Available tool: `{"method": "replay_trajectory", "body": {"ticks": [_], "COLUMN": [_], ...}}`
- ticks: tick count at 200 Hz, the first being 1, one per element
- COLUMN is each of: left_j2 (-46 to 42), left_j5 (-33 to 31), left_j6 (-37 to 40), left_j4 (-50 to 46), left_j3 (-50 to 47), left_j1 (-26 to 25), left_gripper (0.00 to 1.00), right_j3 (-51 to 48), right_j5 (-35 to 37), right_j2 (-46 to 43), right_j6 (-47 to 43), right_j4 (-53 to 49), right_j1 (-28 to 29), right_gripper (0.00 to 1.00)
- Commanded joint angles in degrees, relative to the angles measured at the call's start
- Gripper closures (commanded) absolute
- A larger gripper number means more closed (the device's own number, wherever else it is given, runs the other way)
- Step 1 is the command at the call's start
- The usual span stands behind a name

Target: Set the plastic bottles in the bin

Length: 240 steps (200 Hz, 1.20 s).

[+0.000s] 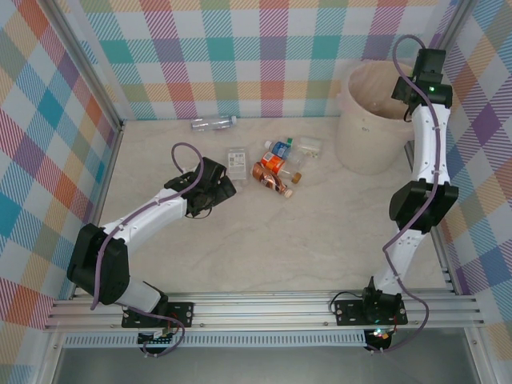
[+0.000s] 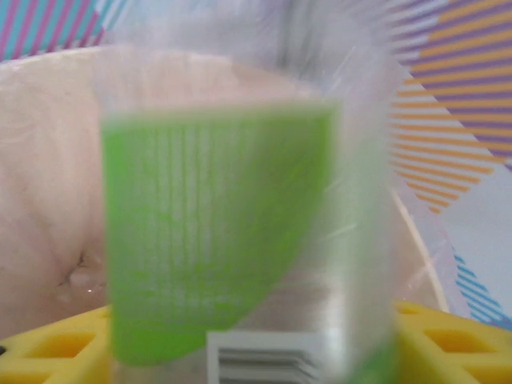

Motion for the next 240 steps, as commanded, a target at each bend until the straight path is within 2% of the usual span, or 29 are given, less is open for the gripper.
{"method": "replay_trajectory", "body": {"ticks": [1, 52, 86, 102, 112, 146, 173, 195, 240], "left_j2": [-1.47, -1.29, 0.83, 3.27, 5.16, 12.32, 20.09, 25.42, 32.72], "left_j5": [-1.08, -0.14, 1.97, 3.11, 3.57, 1.78, 2.87, 2.11, 0.30], "left_j6": [1.10, 1.23, 5.19, 7.69, 9.25, 13.13, 19.44, 24.40, 30.92], "left_j4": [-1.24, -0.58, 0.67, 0.71, 0.80, 0.04, -1.98, -3.62, -5.37], "left_j3": [0.81, 0.75, 2.70, 5.24, 6.94, 13.47, 20.95, 25.66, 31.42], "left_j1": [0.88, 0.94, 0.89, 0.89, 0.87, 0.91, 0.78, 0.78, 0.78], "left_gripper": [0.00, 0.00, 0.00, 0.00, 0.00, 0.00, 0.00, 0.00, 0.00], "right_j3": [2.36, 2.01, -2.05, -6.76, -10.33, -26.74, -40.87, -45.56, -47.99], "right_j5": [2.92, 1.79, -6.52, -12.61, -15.54, -25.58, -31.82, -33.06, -30.82], "right_j2": [0.10, -2.55, -8.03, -12.22, -15.05, -26.12, -34.50, -37.68, -40.05], "right_j6": [1.24, 1.27, 2.34, 3.48, 4.76, 11.24, 17.74, 18.92, 17.27], "right_j4": [-1.66, -1.95, -1.40, 0.38, 1.94, 10.36, 19.32, 19.78, 18.13], "right_j1": [-0.37, -0.38, -0.02, 0.47, 0.98, 2.70, 3.04, 3.17, 3.17], "right_gripper": [0.25, 0.19, 0.13, 0.10, 0.00, 0.00, 0.00, 0.00, 0.00]}}
